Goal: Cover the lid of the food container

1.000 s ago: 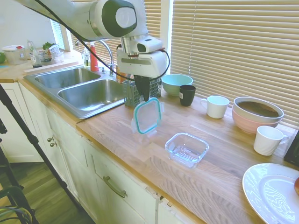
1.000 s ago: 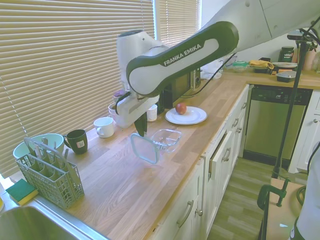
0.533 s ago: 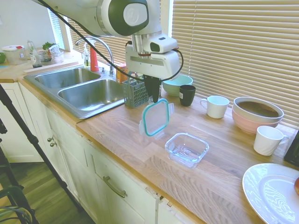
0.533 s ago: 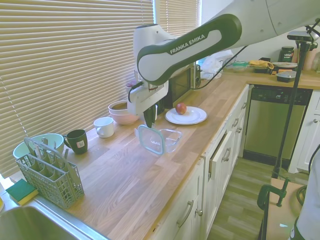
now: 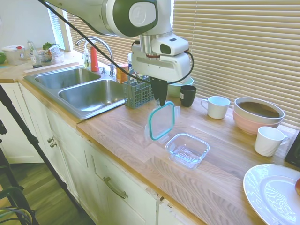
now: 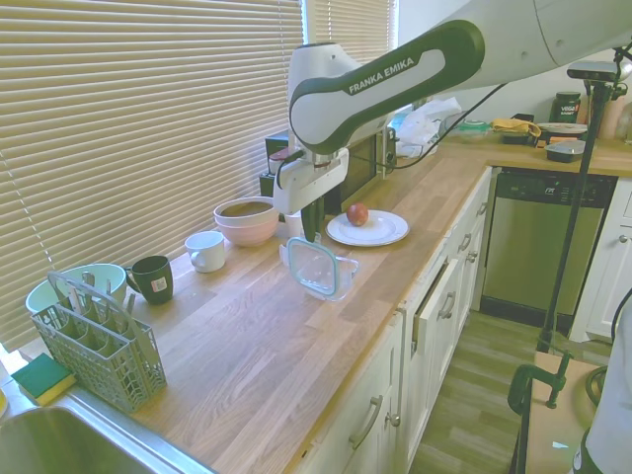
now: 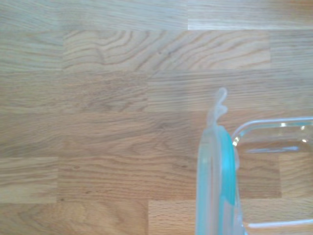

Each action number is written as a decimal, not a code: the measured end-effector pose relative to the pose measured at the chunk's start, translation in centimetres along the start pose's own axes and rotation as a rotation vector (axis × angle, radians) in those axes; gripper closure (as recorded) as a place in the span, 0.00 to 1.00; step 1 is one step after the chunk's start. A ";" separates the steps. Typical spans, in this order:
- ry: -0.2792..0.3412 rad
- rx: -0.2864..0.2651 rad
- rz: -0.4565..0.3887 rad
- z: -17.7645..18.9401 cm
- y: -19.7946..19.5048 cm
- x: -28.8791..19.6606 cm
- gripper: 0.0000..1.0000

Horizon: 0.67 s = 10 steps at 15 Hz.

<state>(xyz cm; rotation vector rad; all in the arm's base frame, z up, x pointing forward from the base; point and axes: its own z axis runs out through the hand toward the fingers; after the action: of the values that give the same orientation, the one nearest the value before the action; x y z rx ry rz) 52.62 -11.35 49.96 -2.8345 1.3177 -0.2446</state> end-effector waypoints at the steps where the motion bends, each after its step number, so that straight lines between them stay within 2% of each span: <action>1: -0.003 0.005 0.003 0.0 0.4 0.2 1.00; 10: -0.020 0.036 0.016 0.3 3.7 2.2 1.00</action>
<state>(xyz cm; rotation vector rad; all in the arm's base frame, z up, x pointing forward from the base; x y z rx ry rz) 51.25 -15.46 49.67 -2.7883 1.3175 -0.2364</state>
